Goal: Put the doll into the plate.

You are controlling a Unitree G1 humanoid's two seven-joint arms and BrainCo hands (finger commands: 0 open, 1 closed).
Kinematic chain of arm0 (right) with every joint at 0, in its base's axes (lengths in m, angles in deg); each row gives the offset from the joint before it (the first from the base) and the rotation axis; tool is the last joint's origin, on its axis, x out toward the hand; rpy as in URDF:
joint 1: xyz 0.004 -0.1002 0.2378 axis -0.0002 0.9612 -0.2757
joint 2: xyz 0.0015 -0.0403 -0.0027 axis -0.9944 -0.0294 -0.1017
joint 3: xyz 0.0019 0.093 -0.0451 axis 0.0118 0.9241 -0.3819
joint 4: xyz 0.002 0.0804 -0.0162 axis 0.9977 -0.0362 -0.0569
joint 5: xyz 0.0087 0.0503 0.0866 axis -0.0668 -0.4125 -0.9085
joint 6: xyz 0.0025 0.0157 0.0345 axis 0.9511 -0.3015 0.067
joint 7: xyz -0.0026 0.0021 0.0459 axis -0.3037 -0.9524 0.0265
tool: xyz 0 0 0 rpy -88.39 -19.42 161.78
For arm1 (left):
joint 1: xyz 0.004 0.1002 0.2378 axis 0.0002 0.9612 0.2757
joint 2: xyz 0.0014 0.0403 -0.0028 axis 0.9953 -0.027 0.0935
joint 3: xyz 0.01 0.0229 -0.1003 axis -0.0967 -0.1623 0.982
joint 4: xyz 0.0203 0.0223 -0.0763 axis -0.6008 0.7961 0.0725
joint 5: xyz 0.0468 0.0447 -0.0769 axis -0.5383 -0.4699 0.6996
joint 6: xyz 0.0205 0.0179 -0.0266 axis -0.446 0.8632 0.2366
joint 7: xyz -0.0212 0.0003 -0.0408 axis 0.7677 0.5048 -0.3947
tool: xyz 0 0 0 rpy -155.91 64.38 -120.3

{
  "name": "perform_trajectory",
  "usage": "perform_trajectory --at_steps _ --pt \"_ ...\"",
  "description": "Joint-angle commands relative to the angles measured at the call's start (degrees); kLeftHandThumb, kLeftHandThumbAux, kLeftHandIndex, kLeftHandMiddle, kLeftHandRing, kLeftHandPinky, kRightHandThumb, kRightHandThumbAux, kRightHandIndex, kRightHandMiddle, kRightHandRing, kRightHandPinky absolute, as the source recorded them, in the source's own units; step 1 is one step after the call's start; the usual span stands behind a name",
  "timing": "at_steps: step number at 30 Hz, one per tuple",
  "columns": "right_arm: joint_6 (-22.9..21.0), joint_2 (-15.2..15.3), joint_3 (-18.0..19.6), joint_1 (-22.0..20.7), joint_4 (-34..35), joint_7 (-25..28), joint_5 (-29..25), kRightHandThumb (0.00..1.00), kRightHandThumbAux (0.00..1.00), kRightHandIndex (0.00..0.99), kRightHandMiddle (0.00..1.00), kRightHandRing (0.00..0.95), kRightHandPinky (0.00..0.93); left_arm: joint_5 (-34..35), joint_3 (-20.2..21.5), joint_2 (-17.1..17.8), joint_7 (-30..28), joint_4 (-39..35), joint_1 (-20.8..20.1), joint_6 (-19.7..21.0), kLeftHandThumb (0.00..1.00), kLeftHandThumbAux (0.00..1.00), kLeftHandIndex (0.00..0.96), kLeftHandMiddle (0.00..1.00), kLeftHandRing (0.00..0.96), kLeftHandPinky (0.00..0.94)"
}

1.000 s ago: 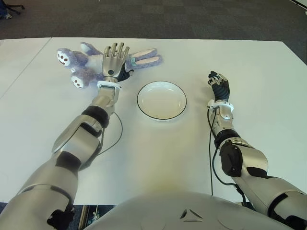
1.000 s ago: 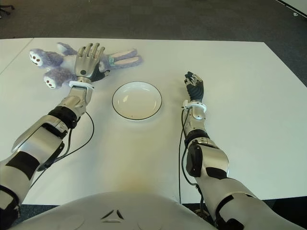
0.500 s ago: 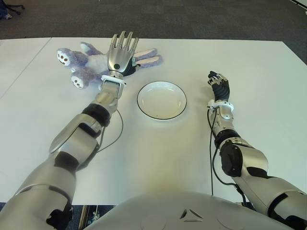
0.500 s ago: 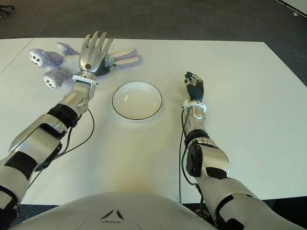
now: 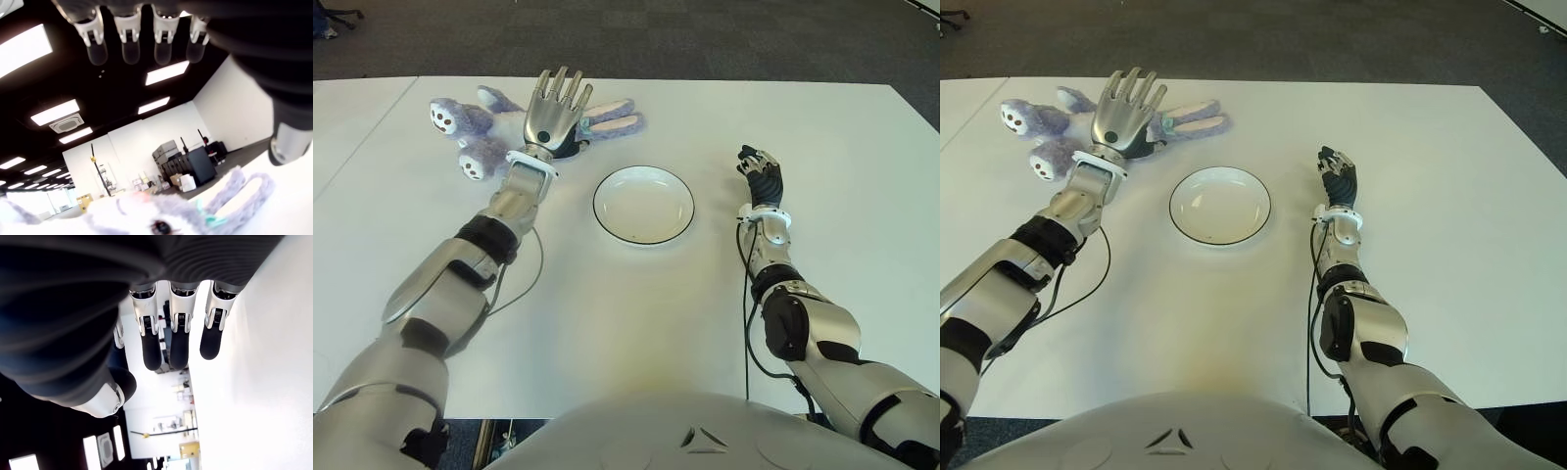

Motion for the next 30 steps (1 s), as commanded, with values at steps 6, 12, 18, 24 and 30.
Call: perform_trajectory --at_steps 6,12,18,24,30 --pt "-7.1 -4.3 0.5 11.4 -7.6 -0.2 -0.5 0.696 0.736 0.404 0.214 0.19 0.193 -6.9 -0.6 6.6 -12.6 -9.8 6.5 4.4 0.107 0.497 0.0 0.0 0.0 0.0" --pt "-7.2 -4.3 0.7 11.4 -7.6 0.1 -0.6 0.695 0.736 0.404 0.214 0.187 0.183 -8.4 0.2 8.2 -18.9 -13.0 8.7 7.1 0.085 0.474 0.0 0.0 0.0 0.0" --pt "-7.0 -4.3 0.8 11.4 -7.6 0.2 -0.7 0.696 0.735 0.405 0.219 0.193 0.202 -8.5 1.5 8.4 -24.0 -13.4 10.3 9.9 0.068 0.444 0.0 0.0 0.0 0.0" --pt "-7.1 -4.0 1.2 11.5 -7.6 0.8 -0.9 0.695 0.735 0.405 0.22 0.197 0.207 -6.0 1.8 4.4 -22.8 2.3 7.3 10.6 0.069 0.409 0.0 0.0 0.0 0.0" --pt "-7.0 -3.9 1.5 11.6 -7.6 1.3 -1.1 0.695 0.736 0.404 0.218 0.198 0.205 -5.4 1.7 2.8 -25.6 7.0 6.2 11.8 0.074 0.392 0.0 0.0 0.0 0.0"
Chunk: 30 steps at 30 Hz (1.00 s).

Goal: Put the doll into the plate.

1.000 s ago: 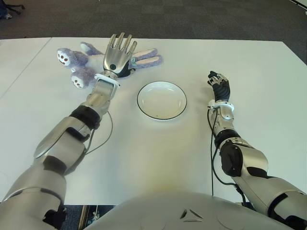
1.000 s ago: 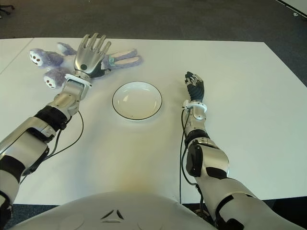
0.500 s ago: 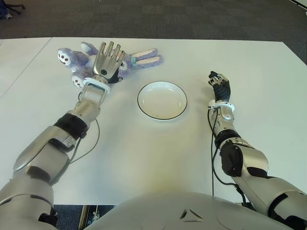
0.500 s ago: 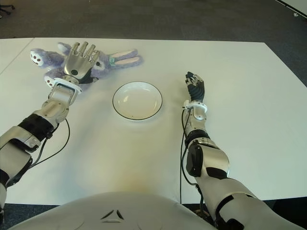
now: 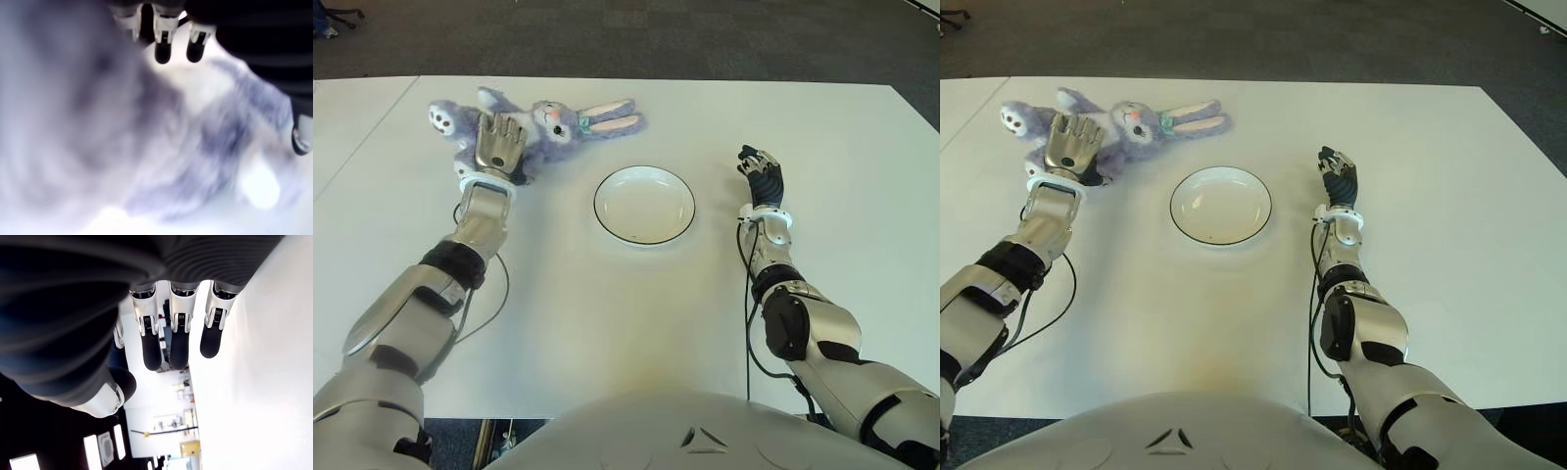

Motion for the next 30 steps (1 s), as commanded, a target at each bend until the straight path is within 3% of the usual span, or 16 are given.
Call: perform_trajectory --at_steps 1,13,19,30 --pt "-7.0 -3.9 0.9 11.6 -7.6 0.3 -1.1 0.695 0.736 0.404 0.218 0.198 0.204 1.5 0.3 -3.1 -4.4 6.8 -1.2 1.4 0.074 0.391 0.0 0.0 0.0 0.0" --pt "-7.5 -3.3 1.6 11.7 -7.6 1.4 -1.3 0.695 0.736 0.404 0.205 0.182 0.191 3.6 -0.1 -7.2 -4.2 20.2 -4.5 1.5 0.072 0.369 0.0 0.0 0.0 0.0" --pt "-7.2 -3.1 2.0 11.7 -7.6 1.9 -1.5 0.694 0.736 0.404 0.208 0.189 0.2 4.7 -0.4 -9.0 -3.1 29.8 -7.5 -1.4 0.071 0.386 0.0 0.0 0.0 0.0" --pt "-7.1 -2.7 2.1 11.9 -7.6 2.8 -1.9 0.693 0.735 0.405 0.21 0.192 0.198 5.1 -1.2 -9.6 -3.1 36.2 -9.5 -3.0 0.085 0.389 0.0 0.0 0.0 0.0"
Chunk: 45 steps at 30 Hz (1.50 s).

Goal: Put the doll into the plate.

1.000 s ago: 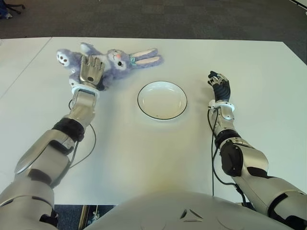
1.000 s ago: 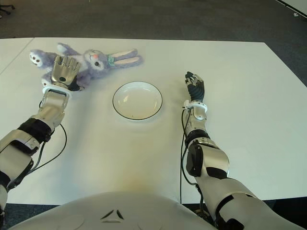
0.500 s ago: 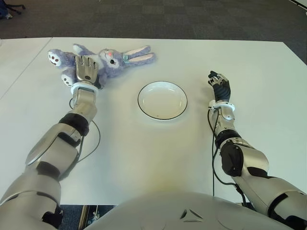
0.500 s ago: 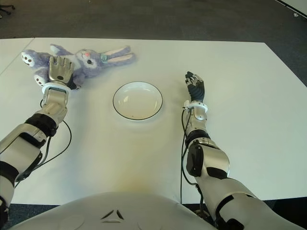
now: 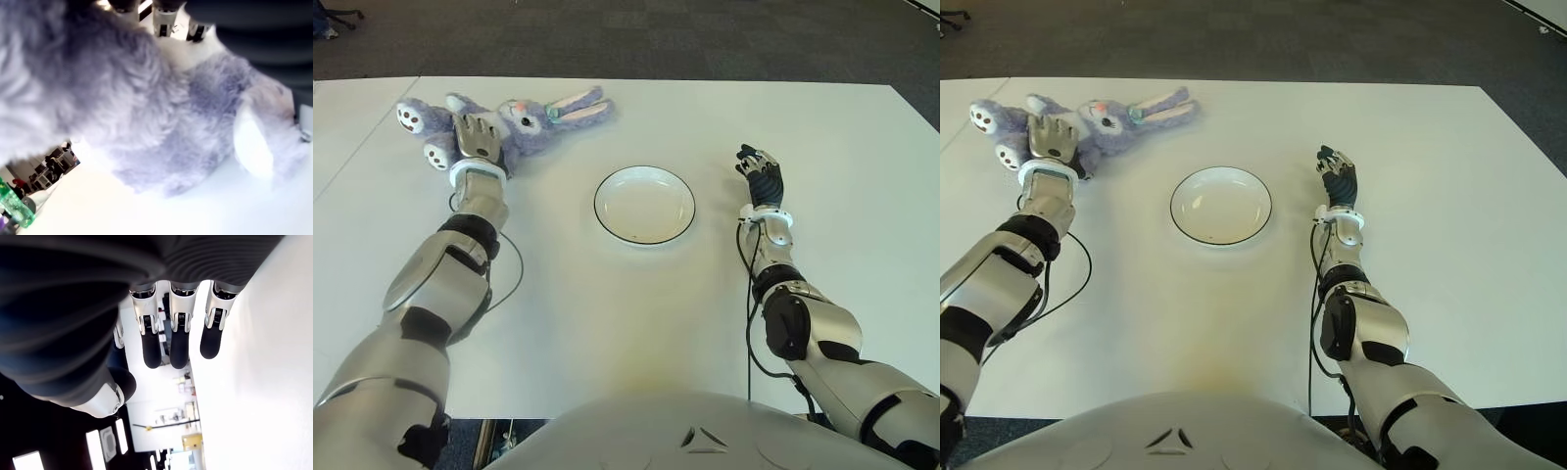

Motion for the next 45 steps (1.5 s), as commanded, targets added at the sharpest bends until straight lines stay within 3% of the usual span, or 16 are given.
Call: perform_trajectory --at_steps 1,15,23,27,29,30,33,34,35,36,37,38,40,45 --pt "-7.1 -2.8 1.3 11.9 -7.6 0.2 -1.2 0.694 0.735 0.405 0.21 0.191 0.199 2.7 -0.9 -1.8 -2.4 6.5 3.1 -2.2 0.086 0.389 0.0 0.0 0.0 0.0" --pt "-7.5 -2.5 2.0 11.8 -7.6 1.4 -2.1 0.695 0.735 0.404 0.211 0.181 0.174 3.2 -0.8 -2.4 -1.2 8.0 3.5 -1.2 0.11 0.374 0.0 0.0 0.0 0.0" --pt "-7.5 -2.3 2.1 11.8 -7.6 1.1 -1.5 0.694 0.735 0.403 0.217 0.192 0.206 3.5 -0.5 -2.5 -0.8 8.3 3.3 -1.0 0.097 0.392 0.0 0.0 0.0 0.0" --pt "-7.6 -2.4 2.2 11.6 -7.6 1.1 -1.6 0.695 0.735 0.403 0.217 0.196 0.204 4.2 0.2 -1.7 0.9 9.0 3.5 -2.5 0.107 0.412 0.0 0.0 0.0 0.0" --pt "-7.7 -2.4 2.3 11.6 -7.6 1.1 -1.6 0.696 0.735 0.404 0.221 0.2 0.214 4.8 0.7 -1.2 2.7 9.5 3.9 -3.6 0.16 0.457 0.0 0.0 0.0 0.039" --pt "-7.7 -2.4 2.4 11.6 -7.6 1.1 -1.7 0.696 0.735 0.404 0.222 0.202 0.215 5.0 0.8 -1.1 3.3 9.6 4.0 -3.8 0.229 0.484 0.0 0.045 0.071 0.151" --pt "-7.7 -2.4 2.5 11.5 -7.6 1.1 -1.7 0.697 0.735 0.404 0.222 0.203 0.215 5.7 1.0 -1.1 6.0 9.6 4.2 -3.6 0.253 0.492 0.0 0.06 0.094 0.188" --pt "-7.7 -2.4 2.5 11.5 -7.6 1.1 -1.7 0.697 0.735 0.404 0.225 0.207 0.221 6.1 1.3 -1.1 7.7 9.6 4.4 -3.5 0.526 0.534 0.092 0.174 0.269 0.359" --pt "-7.8 -2.4 2.6 11.5 -7.6 1.1 -1.7 0.697 0.735 0.404 0.226 0.208 0.222 6.7 1.8 -1.1 9.5 9.5 4.6 -3.4 0.575 0.541 0.107 0.194 0.299 0.388" --pt "-7.8 -2.4 2.6 11.5 -7.6 1.1 -1.7 0.697 0.735 0.404 0.227 0.21 0.225 7.1 2.1 -1.1 10.6 9.5 4.7 -3.4 0.732 0.55 0.153 0.231 0.355 0.44" --pt "-7.8 -2.4 2.5 11.5 -7.6 1.1 -1.7 0.697 0.735 0.404 0.227 0.211 0.226 7.9 2.7 -0.8 11.8 9.8 5.4 -4.2 0.759 0.551 0.16 0.237 0.365 0.449" --pt "-7.8 -2.4 2.5 11.5 -7.6 1.1 -1.7 0.697 0.735 0.404 0.228 0.212 0.229 8.4 3.1 -0.6 12.7 10.0 6.0 -4.8 0.94 0.661 0.193 0.249 0.362 0.469" --pt "-7.8 -2.3 2.5 11.5 -7.6 0.9 -1.5 0.696 0.735 0.404 0.228 0.213 0.224 9.9 4.1 -0.3 14.6 10.3 7.0 -6.4 0.996 0.683 0.267 0.315 0.411 0.511" --pt "-7.8 -2.4 2.2 11.6 -7.7 0.7 -1.3 0.695 0.735 0.404 0.218 0.2 0.199 13.0 6.6 -0.2 13.5 10.7 6.8 -8.5 1.0 0.673 0.349 0.383 0.419 0.515"
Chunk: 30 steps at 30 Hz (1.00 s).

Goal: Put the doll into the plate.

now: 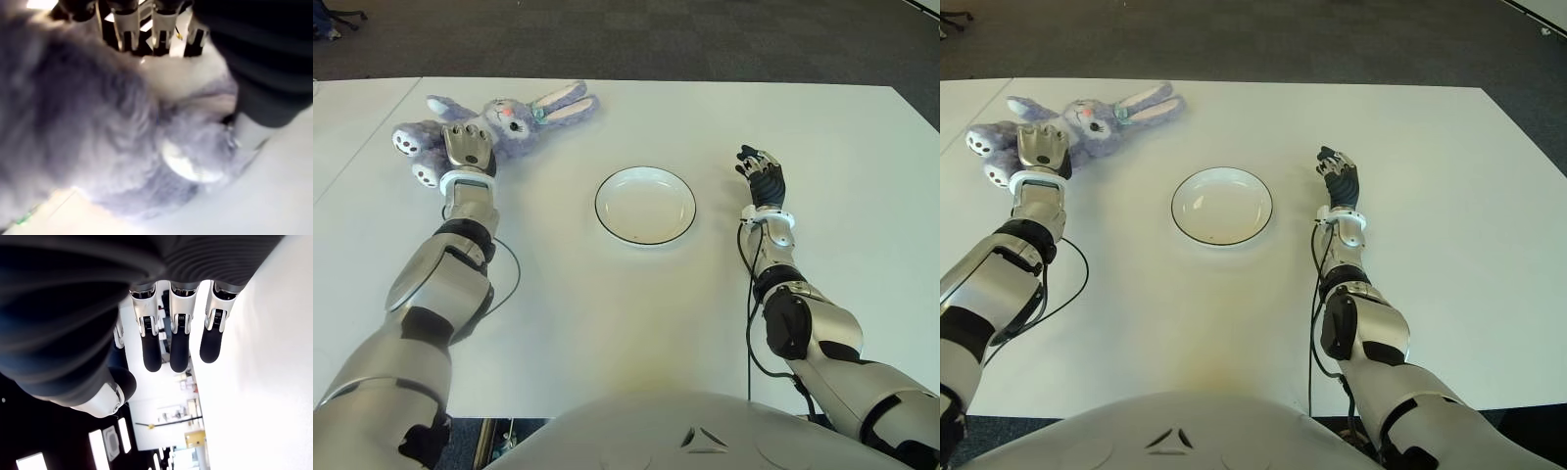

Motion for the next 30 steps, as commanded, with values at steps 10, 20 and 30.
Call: perform_trajectory --at_steps 10,20,30 --pt "-7.5 -2.6 1.2 11.6 -7.5 -0.5 -1.2 0.696 0.735 0.404 0.222 0.204 0.22 9.3 6.8 -0.6 -2.4 4.0 5.9 -5.8 0.944 0.656 0.381 0.472 0.519 0.743" --pt "-7.5 -2.7 1.6 11.7 -7.5 -0.1 -1.4 0.696 0.735 0.403 0.224 0.206 0.214 12.3 9.1 -2.1 -0.6 2.8 5.7 -6.7 0.946 0.652 0.384 0.503 0.52 0.733" --pt "-7.6 -2.6 1.6 11.8 -7.5 -0.2 -1.2 0.695 0.735 0.404 0.22 0.199 0.198 12.8 8.2 -3.9 7.0 -2.2 7.8 -9.4 0.852 0.669 0.395 0.539 0.776 0.805"
